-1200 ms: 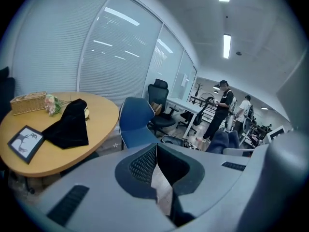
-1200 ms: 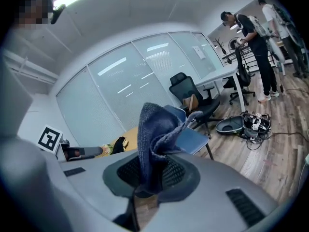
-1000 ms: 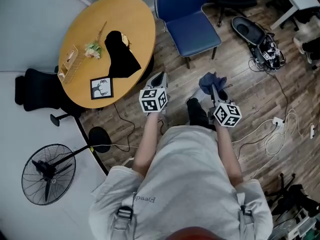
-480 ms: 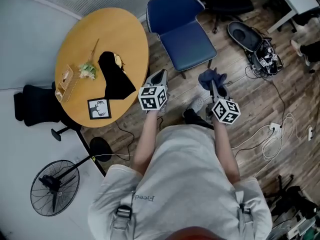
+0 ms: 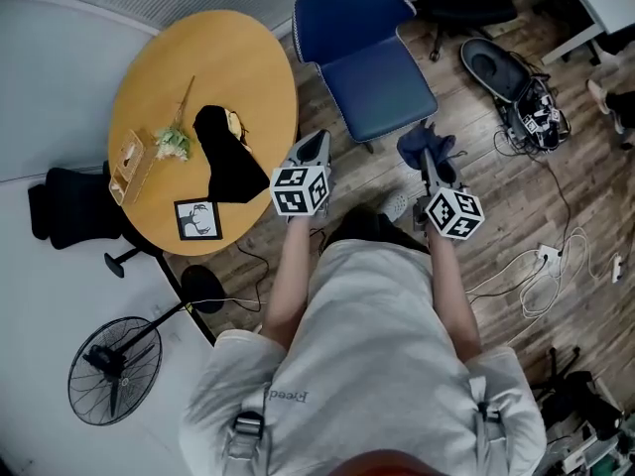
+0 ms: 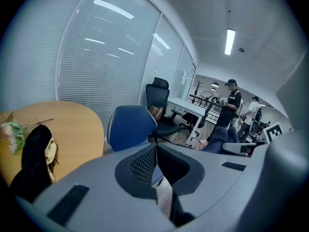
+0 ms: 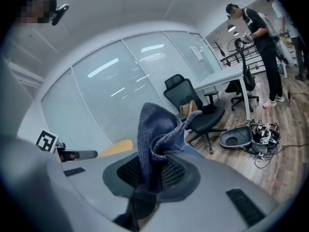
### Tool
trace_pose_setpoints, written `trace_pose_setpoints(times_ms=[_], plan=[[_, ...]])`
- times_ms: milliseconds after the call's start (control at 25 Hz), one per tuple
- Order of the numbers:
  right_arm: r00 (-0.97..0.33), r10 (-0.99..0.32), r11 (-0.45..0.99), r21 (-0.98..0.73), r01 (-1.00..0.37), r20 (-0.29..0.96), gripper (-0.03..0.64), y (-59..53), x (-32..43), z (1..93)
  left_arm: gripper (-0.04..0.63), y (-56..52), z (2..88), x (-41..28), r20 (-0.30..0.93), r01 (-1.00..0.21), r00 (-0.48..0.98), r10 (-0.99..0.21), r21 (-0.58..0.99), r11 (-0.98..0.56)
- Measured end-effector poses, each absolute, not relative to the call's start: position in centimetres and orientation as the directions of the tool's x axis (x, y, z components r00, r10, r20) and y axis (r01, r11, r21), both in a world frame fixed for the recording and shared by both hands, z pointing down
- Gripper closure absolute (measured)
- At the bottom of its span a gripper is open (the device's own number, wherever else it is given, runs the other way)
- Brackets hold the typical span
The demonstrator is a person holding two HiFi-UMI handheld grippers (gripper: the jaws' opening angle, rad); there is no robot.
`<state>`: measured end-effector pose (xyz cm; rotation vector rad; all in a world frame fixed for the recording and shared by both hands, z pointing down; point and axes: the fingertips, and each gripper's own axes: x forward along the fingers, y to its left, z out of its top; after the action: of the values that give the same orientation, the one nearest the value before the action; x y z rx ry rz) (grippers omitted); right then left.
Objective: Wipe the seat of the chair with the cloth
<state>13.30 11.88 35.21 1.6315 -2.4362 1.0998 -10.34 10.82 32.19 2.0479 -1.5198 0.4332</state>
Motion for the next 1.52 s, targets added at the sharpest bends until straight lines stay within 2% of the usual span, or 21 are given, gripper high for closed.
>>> trace_pose_setpoints(times_ms=[480, 1040, 1520], plan=[[-0.434, -0.8, 0.196, -0.502, -0.842, 0.416, 0.548, 10.3, 13.5, 36.4, 0.566, 8.0, 32.2, -11.3, 0.569, -0.947, 0.321, -0.758, 0.212, -0.242], [-0.365, -0.803, 0.203, -0.36, -0.911, 0.472, 0.546, -1.8, 12.7, 36.7, 0.566, -9.0, 29.8, -16.2, 0.568, -0.905, 0.367, -0.736, 0.035, -0.424], [-0.343, -0.738, 0.236, -0.254, -0.938, 0.581, 0.546, -13.1, 5.7, 42.8, 0.565, -22.8, 39.9, -22.2, 0.627, -0.896, 0.372, -0.684, 0.048, -0.442]])
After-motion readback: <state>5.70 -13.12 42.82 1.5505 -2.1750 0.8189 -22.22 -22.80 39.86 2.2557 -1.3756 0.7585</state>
